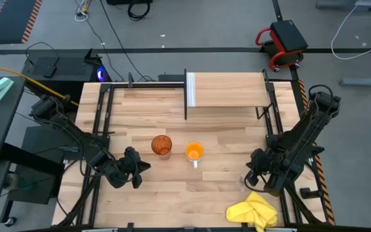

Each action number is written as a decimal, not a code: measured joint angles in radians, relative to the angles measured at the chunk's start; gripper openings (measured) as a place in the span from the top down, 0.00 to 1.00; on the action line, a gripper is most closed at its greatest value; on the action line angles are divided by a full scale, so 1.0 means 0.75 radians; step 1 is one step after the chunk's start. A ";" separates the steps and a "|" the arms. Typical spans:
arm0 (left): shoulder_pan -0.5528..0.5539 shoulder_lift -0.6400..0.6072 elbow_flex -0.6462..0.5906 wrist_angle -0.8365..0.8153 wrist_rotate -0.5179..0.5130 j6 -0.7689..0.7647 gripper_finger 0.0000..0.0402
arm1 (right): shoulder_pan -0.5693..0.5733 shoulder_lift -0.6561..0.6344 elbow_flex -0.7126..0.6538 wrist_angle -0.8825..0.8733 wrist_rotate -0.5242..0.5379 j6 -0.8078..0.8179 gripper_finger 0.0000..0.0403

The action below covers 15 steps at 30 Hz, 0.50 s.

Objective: Stack small to large cups/mugs on shelf
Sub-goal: Put the transparent cup on the shelf

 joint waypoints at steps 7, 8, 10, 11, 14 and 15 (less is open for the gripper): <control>0.000 0.000 0.000 0.001 0.000 0.001 0.93 | 0.000 0.062 0.000 -0.051 -0.168 0.141 1.00; 0.000 0.000 0.000 0.001 0.000 0.001 0.93 | 0.000 0.070 0.000 -0.051 -0.195 0.157 1.00; 0.000 0.000 0.000 0.001 0.000 0.000 0.92 | 0.000 0.084 0.000 -0.052 -0.250 0.184 1.00; 0.000 0.000 0.000 0.001 0.000 0.000 0.92 | 0.002 0.090 0.000 -0.052 -0.281 0.198 1.00; 0.000 0.000 0.000 0.001 0.000 0.000 0.91 | 0.015 0.108 0.000 -0.049 -0.365 0.244 1.00; 0.000 0.000 0.000 0.001 0.000 0.000 0.91 | 0.025 0.113 0.000 -0.043 -0.394 0.264 1.00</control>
